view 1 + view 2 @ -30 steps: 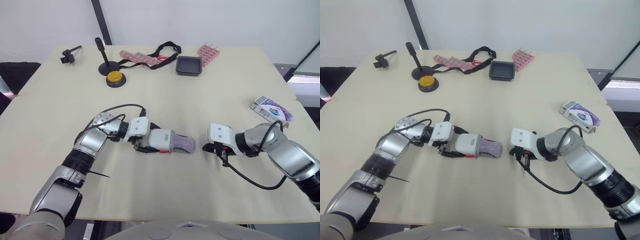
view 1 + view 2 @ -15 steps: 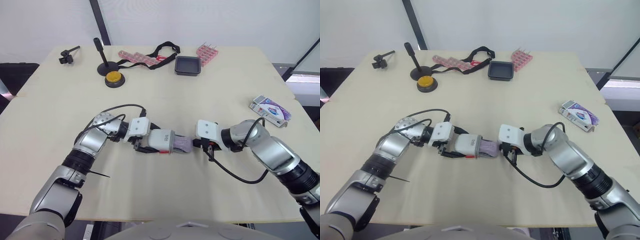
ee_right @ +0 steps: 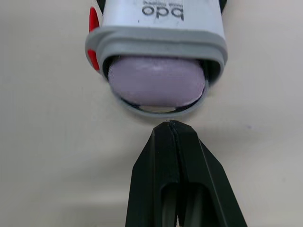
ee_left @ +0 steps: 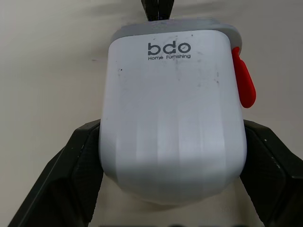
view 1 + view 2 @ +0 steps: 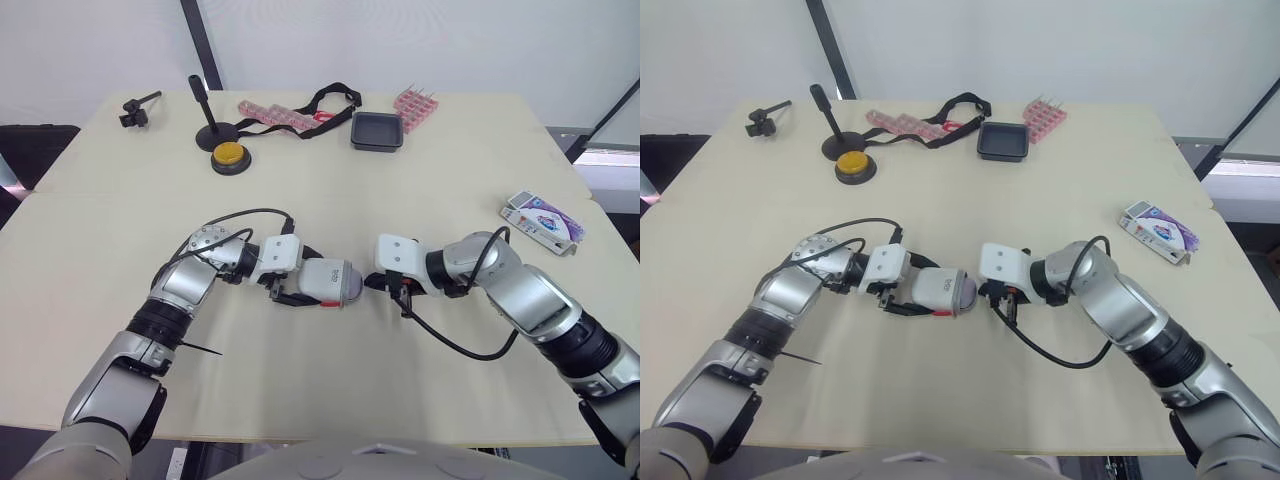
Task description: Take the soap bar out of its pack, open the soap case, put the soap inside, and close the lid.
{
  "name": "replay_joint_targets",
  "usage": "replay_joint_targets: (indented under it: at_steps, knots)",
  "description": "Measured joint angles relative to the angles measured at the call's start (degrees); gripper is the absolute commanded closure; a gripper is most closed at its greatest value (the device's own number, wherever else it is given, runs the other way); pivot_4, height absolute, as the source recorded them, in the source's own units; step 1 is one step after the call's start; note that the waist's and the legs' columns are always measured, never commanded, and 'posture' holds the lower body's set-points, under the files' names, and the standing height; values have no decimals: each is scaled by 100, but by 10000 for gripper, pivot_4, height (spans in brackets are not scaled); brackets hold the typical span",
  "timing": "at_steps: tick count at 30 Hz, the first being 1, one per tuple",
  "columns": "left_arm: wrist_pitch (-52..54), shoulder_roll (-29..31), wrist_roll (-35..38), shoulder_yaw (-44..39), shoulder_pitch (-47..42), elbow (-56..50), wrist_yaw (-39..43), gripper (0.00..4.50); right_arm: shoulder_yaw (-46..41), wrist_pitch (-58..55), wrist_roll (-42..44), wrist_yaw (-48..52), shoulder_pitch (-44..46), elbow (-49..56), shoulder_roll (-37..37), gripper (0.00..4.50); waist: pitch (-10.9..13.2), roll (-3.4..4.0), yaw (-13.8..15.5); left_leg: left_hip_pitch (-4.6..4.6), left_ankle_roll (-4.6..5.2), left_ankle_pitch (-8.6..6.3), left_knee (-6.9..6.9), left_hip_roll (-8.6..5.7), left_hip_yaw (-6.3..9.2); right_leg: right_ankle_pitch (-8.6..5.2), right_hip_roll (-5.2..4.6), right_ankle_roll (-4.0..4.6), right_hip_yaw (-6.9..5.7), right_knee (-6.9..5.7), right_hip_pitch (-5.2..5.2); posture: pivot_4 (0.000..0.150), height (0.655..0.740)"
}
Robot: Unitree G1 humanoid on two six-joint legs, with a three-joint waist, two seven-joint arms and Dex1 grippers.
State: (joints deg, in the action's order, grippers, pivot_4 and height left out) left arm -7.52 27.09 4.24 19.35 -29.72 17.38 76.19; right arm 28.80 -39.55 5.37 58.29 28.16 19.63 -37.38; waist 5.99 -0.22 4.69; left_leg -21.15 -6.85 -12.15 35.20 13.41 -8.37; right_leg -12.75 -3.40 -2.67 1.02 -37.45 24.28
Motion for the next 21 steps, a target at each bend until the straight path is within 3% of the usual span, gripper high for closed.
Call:
replay_joint_targets:
  at_steps: [11,19,21]
  knots:
    - [83,-126,108,-21,108,-71,-86,10364,-141,0,-49,-33,-25,-29,-116,44853,0,0,9,-2,-1,-1,-1,-1,1,2,0,-3,0,4,0,1500,7291]
    - [146,-199,754,-297,407,-293,-69,10364,-1549,-143,807,21,-837,211,-473,44853,1,0,31,-3,1,-3,-1,-1,0,1,-3,-2,0,8,0,1500,7291]
    - [168,-282,887,-369,507,-315,-81,10364,-2059,-665,1346,94,-1101,314,-528,37088,1,0,38,-4,4,-4,-2,-1,1,-1,-3,3,0,9,0,1500,7291]
